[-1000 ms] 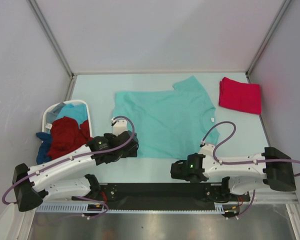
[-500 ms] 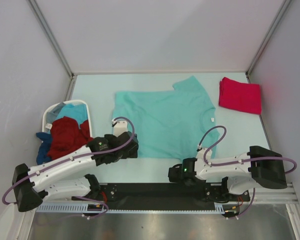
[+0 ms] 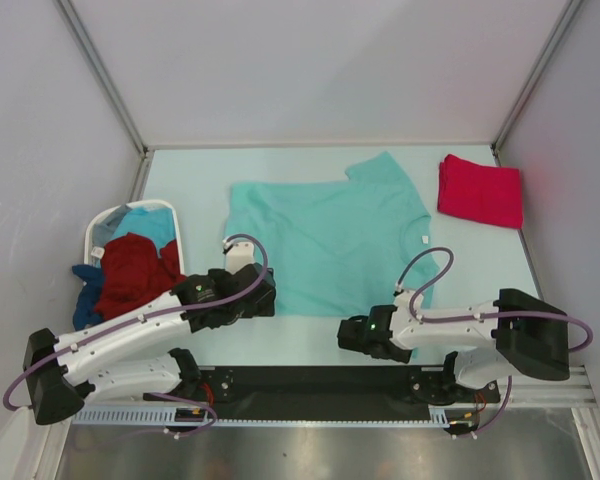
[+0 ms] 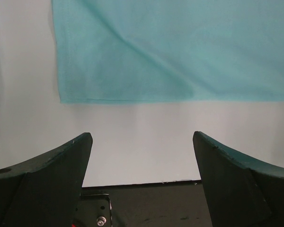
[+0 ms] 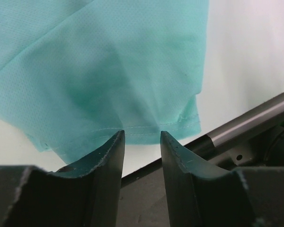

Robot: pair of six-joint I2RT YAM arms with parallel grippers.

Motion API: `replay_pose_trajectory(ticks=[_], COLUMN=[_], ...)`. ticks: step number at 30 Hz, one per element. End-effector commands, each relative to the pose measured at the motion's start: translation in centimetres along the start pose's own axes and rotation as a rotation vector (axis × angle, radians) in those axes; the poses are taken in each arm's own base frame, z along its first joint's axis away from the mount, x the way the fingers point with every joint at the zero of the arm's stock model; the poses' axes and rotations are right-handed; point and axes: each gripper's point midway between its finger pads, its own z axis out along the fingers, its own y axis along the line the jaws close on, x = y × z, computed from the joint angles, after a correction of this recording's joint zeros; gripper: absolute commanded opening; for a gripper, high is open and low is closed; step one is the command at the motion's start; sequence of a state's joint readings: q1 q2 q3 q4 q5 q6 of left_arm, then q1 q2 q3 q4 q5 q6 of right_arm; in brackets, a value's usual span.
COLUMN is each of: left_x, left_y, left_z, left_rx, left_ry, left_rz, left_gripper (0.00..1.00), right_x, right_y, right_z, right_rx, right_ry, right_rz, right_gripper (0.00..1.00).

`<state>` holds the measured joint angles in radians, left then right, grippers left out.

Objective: Fold and stack the t-shirts
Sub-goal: Grap the side of the flattened tshirt closest away from the robot with both arms

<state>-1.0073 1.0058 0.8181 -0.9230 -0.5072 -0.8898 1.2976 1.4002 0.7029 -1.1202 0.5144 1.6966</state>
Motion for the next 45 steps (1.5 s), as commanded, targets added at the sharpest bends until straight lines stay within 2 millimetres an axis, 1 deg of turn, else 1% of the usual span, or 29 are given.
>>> replay_pose_trajectory(ticks=[1, 2, 6, 7, 8, 10, 11, 12, 14, 16, 18, 19, 23, 26, 27, 30, 33, 35, 36, 37, 38, 40, 43, 44, 45], left_x=[-0.3, -0.3, -0.4, -0.4, -0.3, -0.2, -0.3, -0.2, -0.2, -0.4, -0.5, -0.6, -0.7, -0.4, 0.1, 0.7, 0.1, 0.4, 0.9, 1.2, 1.2, 0.7, 1.0, 2.1, 2.3], left_y=[-0.2, -0.2, -0.3, -0.3, -0.3, -0.3, -0.3, -0.2, -0.2, -0.1, 0.0, 0.0, 0.1, 0.9, 1.6, 2.9, 3.2, 3.6, 4.5, 4.7, 4.5, 4.4, 4.5, 4.4, 4.8], left_z=[-0.2, -0.2, -0.2, -0.1, -0.1, 0.0, 0.0, 0.1, 0.0, 0.0, 0.0, 0.0, 0.1, 0.3, 0.7, 1.7, 2.0, 2.7, 3.4, 3.8, 4.1, 4.3, 5.2, 5.6, 6.0], left_rx=[0.014, 0.013, 0.012, 0.01, 0.006, 0.004, 0.002, -0.002, -0.003, -0.007, -0.009, -0.012, -0.018, -0.045, -0.065, -0.092, -0.109, -0.122, -0.147, -0.147, -0.133, -0.132, -0.125, -0.116, -0.12], left_ry=[-0.005, -0.004, -0.004, -0.003, -0.001, 0.001, -0.002, 0.001, -0.002, -0.01, -0.013, -0.014, -0.014, 0.0, 0.02, 0.066, 0.071, 0.111, 0.137, 0.159, 0.168, 0.161, 0.2, 0.254, 0.271], left_rz=[-0.015, -0.017, -0.023, -0.023, -0.023, -0.026, -0.027, -0.024, -0.028, -0.032, -0.035, -0.036, -0.04, -0.057, -0.063, -0.117, -0.141, -0.174, -0.207, -0.206, -0.215, -0.218, -0.256, -0.267, -0.294], left_gripper=[0.94, 0.94, 0.94, 0.94, 0.94, 0.94, 0.94, 0.94, 0.94, 0.94, 0.94, 0.94, 0.94, 0.94, 0.92, 0.91, 0.92, 0.93, 0.93, 0.92, 0.91, 0.91, 0.91, 0.89, 0.89], right_x=[-0.3, -0.3, 0.0, 0.0, -0.1, -0.1, 0.0, -0.1, -0.1, -0.1, -0.1, -0.1, -0.2, -0.5, -0.6, -0.8, -1.0, -1.1, -1.2, -1.2, -1.3, -1.6, -1.9, -2.0, -2.1], right_y=[0.9, 1.0, 1.2, 1.1, 1.1, 1.0, 1.0, 0.9, 0.9, 0.9, 1.0, 0.9, 1.1, 1.3, 1.3, 1.4, 1.5, 1.5, 1.5, 1.4, 1.4, 1.2, 1.0, 1.0, 0.9], right_z=[0.7, 0.8, 1.3, 1.3, 1.4, 1.5, 1.5, 1.6, 1.6, 1.6, 1.6, 1.6, 1.6, 1.5, 1.5, 1.3, 1.3, 1.2, 1.2, 1.1, 1.0, 1.0, 0.9, 0.8, 0.8], right_rx=[-0.02, -0.023, -0.037, -0.036, -0.038, -0.041, -0.042, -0.041, -0.044, -0.041, -0.044, -0.045, -0.047, -0.053, -0.053, -0.057, -0.06, -0.061, -0.062, -0.061, -0.067, -0.065, -0.069, -0.073, -0.073], right_ry=[-0.016, -0.011, 0.007, 0.009, 0.011, 0.018, 0.022, 0.024, 0.028, 0.03, 0.029, 0.03, 0.026, 0.021, 0.016, 0.011, 0.006, 0.004, 0.001, 0.0, -0.002, -0.008, -0.011, -0.012, -0.013], right_rz=[-0.027, -0.027, -0.036, -0.034, -0.029, -0.029, -0.027, -0.024, -0.023, -0.027, -0.027, -0.03, -0.035, -0.034, -0.038, -0.042, -0.042, -0.042, -0.042, -0.043, -0.039, -0.042, -0.031, -0.026, -0.025], right_gripper=[0.44, 0.46, 0.45, 0.42, 0.35, 0.28, 0.19, 0.13, 0.08, 0.04, 0.04, 0.0, 0.0, 0.0, 0.0, 0.0, 0.0, 0.0, 0.0, 0.0, 0.0, 0.0, 0.0, 0.0, 0.0])
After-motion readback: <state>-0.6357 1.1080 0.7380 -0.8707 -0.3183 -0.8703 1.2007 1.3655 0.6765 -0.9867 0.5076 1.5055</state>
